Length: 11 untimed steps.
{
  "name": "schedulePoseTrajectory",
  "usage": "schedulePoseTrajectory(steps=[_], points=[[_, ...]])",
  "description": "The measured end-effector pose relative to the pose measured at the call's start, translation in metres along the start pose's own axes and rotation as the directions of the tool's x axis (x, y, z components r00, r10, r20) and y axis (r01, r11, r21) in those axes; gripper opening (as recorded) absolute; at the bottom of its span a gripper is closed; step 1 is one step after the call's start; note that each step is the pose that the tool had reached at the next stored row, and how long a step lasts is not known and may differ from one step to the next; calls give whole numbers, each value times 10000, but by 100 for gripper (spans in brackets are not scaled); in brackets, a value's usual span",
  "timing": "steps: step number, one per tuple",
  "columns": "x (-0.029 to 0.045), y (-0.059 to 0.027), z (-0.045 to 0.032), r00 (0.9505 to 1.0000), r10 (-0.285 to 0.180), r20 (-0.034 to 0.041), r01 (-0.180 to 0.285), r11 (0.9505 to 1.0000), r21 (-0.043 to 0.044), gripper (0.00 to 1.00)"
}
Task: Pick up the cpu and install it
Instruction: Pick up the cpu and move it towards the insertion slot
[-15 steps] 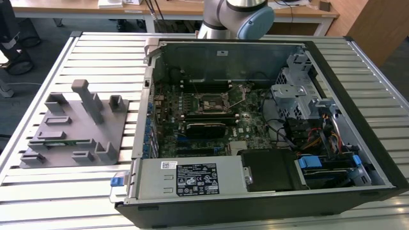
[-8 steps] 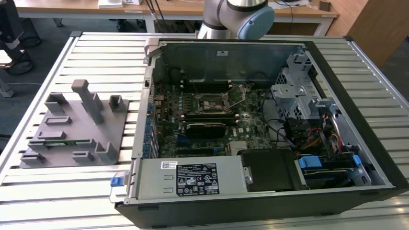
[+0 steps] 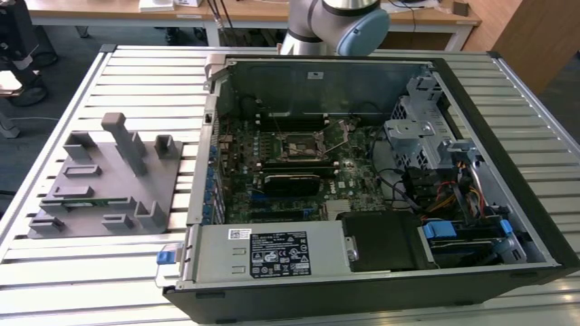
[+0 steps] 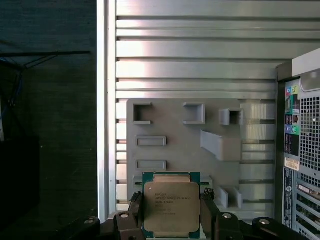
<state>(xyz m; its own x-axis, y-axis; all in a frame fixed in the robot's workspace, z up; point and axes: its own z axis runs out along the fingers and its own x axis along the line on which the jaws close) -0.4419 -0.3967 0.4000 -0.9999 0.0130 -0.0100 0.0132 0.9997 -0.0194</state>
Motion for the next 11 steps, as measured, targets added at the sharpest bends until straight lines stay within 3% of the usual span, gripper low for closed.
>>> schedulePoseTrajectory(steps=[11], points=[[-84, 1, 1, 10000, 0, 0, 0, 10000, 0, 54]])
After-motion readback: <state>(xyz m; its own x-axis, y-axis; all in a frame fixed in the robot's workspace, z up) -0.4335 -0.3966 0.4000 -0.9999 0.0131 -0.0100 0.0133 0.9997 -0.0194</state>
